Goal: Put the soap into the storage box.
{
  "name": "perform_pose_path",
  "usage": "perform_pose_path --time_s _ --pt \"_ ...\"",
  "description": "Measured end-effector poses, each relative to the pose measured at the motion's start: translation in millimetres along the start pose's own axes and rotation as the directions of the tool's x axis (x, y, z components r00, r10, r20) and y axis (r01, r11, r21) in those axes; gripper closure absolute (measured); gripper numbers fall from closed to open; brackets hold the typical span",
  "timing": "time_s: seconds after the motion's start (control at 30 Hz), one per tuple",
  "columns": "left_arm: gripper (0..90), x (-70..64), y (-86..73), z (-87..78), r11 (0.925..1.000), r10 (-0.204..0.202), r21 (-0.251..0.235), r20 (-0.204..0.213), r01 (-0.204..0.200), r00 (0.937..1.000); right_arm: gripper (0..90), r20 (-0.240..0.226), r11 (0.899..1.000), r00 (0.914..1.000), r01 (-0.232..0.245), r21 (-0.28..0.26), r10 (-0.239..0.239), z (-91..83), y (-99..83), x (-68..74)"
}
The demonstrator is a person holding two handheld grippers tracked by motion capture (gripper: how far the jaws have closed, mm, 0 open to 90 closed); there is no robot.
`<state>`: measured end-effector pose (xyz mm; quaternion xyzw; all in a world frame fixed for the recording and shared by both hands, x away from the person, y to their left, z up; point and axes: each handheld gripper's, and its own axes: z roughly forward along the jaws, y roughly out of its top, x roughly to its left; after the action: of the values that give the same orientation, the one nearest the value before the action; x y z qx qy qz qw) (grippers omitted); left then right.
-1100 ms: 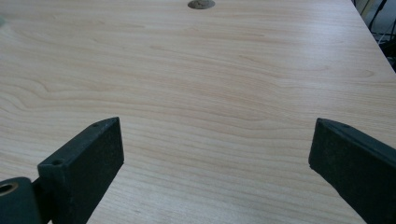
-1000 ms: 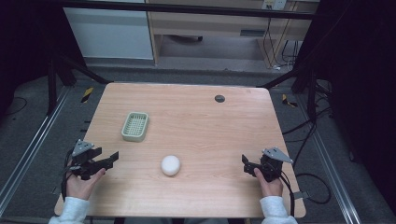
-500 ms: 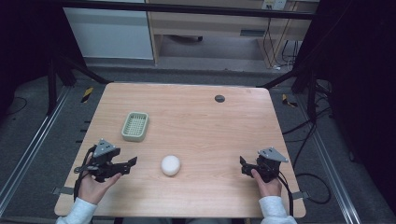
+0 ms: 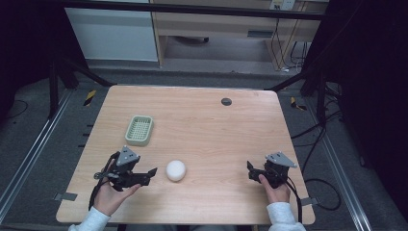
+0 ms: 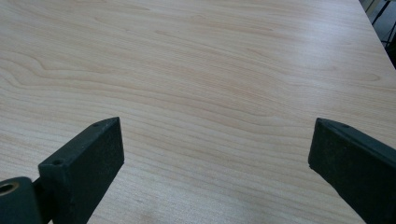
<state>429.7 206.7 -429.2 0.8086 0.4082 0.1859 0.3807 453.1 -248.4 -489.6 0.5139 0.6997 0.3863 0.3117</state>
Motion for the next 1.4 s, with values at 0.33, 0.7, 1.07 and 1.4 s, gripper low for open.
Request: perform_pose_path --time_s 0.33,0.7,1.07,1.4 --pt "20.7 -21.2 14.6 10.6 0.9968 0.066 0.044 0.037 -0.067 0.9972 3.8 -0.002 1.000 1.0000 0.000 0.005 0.000 0.3 -0.4 0.3" --pt "19.3 -32.9 25.9 27.5 0.9919 0.086 0.091 0.044 -0.089 0.9954 3.8 -0.007 1.000 1.0000 0.001 0.012 -0.001 0.8 -0.7 0.6" --pt "18.0 -47.4 34.0 56.7 0.9823 0.104 0.151 0.051 -0.110 0.9933 3.8 -0.013 1.000 0.9999 -0.006 0.010 0.006 0.5 -0.4 0.3" --pt "15.3 -49.8 34.3 76.9 0.9747 0.098 0.198 0.041 -0.105 0.9943 3.8 -0.016 1.000 0.9998 -0.008 0.014 0.008 0.6 -0.5 0.3"
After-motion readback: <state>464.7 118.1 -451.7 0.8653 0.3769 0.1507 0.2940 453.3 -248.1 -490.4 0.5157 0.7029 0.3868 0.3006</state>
